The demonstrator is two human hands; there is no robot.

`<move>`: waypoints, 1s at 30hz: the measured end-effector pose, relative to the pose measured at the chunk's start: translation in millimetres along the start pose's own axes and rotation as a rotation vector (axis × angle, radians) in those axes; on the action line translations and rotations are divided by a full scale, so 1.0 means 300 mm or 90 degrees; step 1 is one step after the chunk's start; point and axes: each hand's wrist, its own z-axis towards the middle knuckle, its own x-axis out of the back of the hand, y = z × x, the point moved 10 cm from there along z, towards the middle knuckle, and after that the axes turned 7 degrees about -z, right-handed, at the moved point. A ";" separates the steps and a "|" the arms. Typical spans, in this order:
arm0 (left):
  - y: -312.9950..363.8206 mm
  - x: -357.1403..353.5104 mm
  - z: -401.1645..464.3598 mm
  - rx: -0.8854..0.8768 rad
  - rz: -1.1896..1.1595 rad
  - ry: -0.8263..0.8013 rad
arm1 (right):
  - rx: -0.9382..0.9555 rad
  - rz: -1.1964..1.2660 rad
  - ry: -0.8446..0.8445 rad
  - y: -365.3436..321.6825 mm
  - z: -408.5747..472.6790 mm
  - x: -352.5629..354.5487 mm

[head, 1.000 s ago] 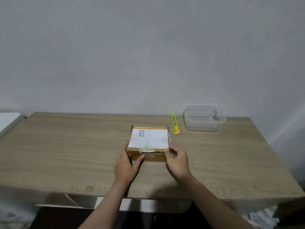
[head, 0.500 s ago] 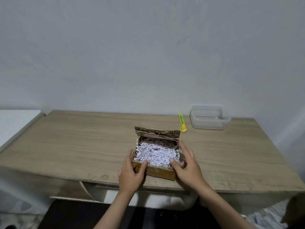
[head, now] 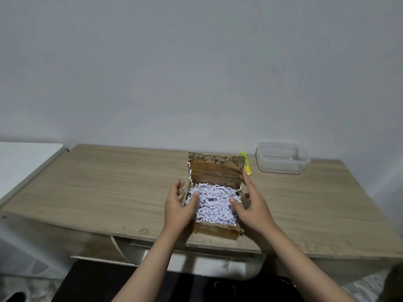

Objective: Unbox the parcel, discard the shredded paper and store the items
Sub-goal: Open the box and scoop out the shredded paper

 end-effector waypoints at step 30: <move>-0.078 -0.084 -0.024 -0.109 0.271 -0.221 | -0.161 0.091 0.051 0.096 0.113 0.003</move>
